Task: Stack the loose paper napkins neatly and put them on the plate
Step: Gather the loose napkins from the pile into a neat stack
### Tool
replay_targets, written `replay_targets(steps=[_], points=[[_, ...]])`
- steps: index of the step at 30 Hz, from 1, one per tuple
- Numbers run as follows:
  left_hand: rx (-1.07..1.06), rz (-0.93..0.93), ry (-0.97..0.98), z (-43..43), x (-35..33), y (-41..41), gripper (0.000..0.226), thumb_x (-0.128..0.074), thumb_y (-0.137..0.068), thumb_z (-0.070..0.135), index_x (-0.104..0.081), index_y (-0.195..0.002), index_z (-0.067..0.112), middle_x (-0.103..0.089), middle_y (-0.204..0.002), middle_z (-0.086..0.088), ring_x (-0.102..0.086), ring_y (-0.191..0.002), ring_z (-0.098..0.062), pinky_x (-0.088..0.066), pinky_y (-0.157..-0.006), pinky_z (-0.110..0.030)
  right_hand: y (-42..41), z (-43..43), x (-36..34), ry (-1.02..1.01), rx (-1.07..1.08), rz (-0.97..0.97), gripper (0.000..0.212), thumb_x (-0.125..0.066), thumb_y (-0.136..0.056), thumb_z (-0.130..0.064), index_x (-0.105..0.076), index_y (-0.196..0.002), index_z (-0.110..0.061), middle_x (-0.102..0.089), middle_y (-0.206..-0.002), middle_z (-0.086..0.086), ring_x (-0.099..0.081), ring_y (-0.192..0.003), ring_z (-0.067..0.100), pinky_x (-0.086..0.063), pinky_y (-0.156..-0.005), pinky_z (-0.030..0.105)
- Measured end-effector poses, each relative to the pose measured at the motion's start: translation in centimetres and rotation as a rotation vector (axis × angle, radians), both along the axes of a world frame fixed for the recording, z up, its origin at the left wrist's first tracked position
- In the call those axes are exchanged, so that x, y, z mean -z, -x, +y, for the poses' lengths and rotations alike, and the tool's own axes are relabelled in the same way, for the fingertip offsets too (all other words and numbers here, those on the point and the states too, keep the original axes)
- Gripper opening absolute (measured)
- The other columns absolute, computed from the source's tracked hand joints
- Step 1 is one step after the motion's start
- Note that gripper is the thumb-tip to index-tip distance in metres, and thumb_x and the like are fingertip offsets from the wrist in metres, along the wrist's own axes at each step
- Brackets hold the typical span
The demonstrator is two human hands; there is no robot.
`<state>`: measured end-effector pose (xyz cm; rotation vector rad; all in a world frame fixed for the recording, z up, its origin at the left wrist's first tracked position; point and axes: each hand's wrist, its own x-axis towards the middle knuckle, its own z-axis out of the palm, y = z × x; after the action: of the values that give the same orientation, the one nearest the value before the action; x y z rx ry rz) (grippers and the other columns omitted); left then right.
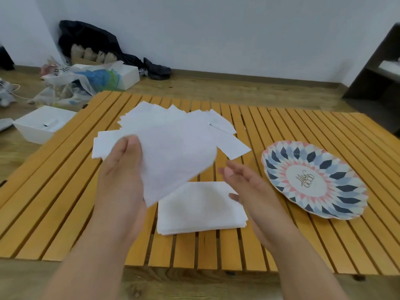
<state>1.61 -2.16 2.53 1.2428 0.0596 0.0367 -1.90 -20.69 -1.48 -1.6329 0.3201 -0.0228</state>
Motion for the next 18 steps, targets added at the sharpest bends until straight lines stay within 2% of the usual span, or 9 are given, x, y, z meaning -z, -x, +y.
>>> replay_targets(steps=[2, 3, 5, 8, 10, 12, 14, 16, 18], points=[[0.104, 0.080, 0.137, 0.3, 0.7, 1.0, 0.034, -0.034, -0.103, 0.031, -0.061, -0.122, 0.029, -0.070, -0.116, 0.008, -0.066, -0.108, -0.012, -0.050, -0.094, -0.042, 0.8, 0.5, -0.1, -0.129, -0.062, -0.003, 0.064, -0.070, -0.064, -0.067, -0.052, -0.122, -0.046, -0.059, -0.124, -0.025, -0.051, -0.118, -0.004, -0.036, -0.111, 0.038], [0.148, 0.108, 0.173, 0.4, 0.8, 1.1, 0.036, -0.032, -0.103, 0.030, -0.058, -0.127, 0.026, -0.069, -0.118, 0.006, -0.065, -0.109, -0.012, -0.051, -0.094, -0.041, 1.2, 0.6, -0.1, -0.155, -0.095, -0.015, 0.066, -0.072, -0.063, -0.067, -0.052, -0.123, -0.045, -0.059, -0.126, -0.025, -0.050, -0.120, -0.004, -0.035, -0.111, 0.037], [0.211, 0.178, 0.163, 0.4, 1.3, 0.9, 0.037, -0.031, -0.103, 0.029, -0.060, -0.125, 0.025, -0.071, -0.115, 0.005, -0.067, -0.106, -0.012, -0.053, -0.086, -0.039, 1.9, 0.9, -0.2, -0.168, -0.170, -0.019, 0.059, -0.072, -0.071, -0.057, -0.056, -0.124, -0.038, -0.062, -0.124, -0.020, -0.055, -0.118, -0.001, -0.042, -0.105, 0.034], [0.223, 0.295, 0.148, 0.1, 2.1, 0.4, 0.035, -0.033, -0.103, 0.029, -0.065, -0.117, 0.023, -0.074, -0.106, 0.002, -0.071, -0.094, -0.013, -0.050, -0.074, -0.035, 2.2, 1.0, -0.6, -0.127, -0.231, -0.018, 0.028, -0.068, -0.079, -0.036, -0.068, -0.106, -0.029, -0.073, -0.105, -0.009, -0.068, -0.098, 0.010, -0.054, -0.088, 0.033], [0.215, 0.300, 0.141, -0.2, 2.2, 0.1, 0.034, -0.035, -0.103, 0.030, -0.064, -0.118, 0.021, -0.074, -0.105, 0.000, -0.071, -0.094, -0.015, -0.052, -0.075, -0.036, 1.8, 0.9, -0.7, -0.051, -0.213, -0.029, 0.018, -0.063, -0.085, -0.023, -0.071, -0.101, -0.025, -0.075, -0.099, -0.005, -0.070, -0.092, 0.014, -0.056, -0.083, 0.034], [0.245, 0.277, 0.145, -0.4, 2.3, 0.0, 0.036, -0.037, -0.100, 0.035, -0.064, -0.119, 0.021, -0.073, -0.109, 0.000, -0.070, -0.100, -0.017, -0.051, -0.085, -0.042, 1.2, 0.7, -0.6, -0.020, -0.169, -0.039, 0.017, -0.060, -0.090, -0.017, -0.070, -0.101, -0.027, -0.075, -0.096, -0.005, -0.071, -0.088, 0.015, -0.056, -0.079, 0.034], [0.341, 0.257, 0.154, -0.4, 2.3, 0.2, 0.044, -0.039, -0.093, 0.046, -0.071, -0.106, 0.019, -0.073, -0.110, -0.002, -0.068, -0.104, -0.019, -0.049, -0.089, -0.044, 0.8, 0.6, -0.4, -0.028, -0.138, -0.050, 0.021, -0.058, -0.092, -0.016, -0.069, -0.101, -0.031, -0.075, -0.095, -0.006, -0.070, -0.087, 0.013, -0.057, -0.076, 0.033], [0.436, 0.250, 0.142, -0.4, 2.2, 0.2, 0.059, -0.036, -0.086, 0.055, -0.075, -0.073, 0.013, -0.073, -0.107, -0.002, -0.067, -0.106, -0.016, -0.048, -0.085, -0.039, 0.6, 0.8, -0.2, -0.033, -0.120, -0.070, 0.025, -0.057, -0.093, -0.014, -0.070, -0.098, -0.034, -0.073, -0.095, -0.009, -0.069, -0.087, 0.011, -0.055, -0.076, 0.033], [0.491, 0.269, 0.027, -0.2, 2.5, 0.0, 0.066, -0.035, -0.086, 0.059, -0.074, -0.063, 0.011, -0.072, -0.111, 0.003, -0.065, -0.110, -0.012, -0.046, -0.089, -0.039, 0.4, 0.8, -0.1, 0.001, -0.127, -0.100, 0.028, -0.055, -0.094, -0.008, -0.070, -0.090, -0.032, -0.071, -0.089, -0.013, -0.065, -0.081, 0.009, -0.052, -0.068, 0.028]])
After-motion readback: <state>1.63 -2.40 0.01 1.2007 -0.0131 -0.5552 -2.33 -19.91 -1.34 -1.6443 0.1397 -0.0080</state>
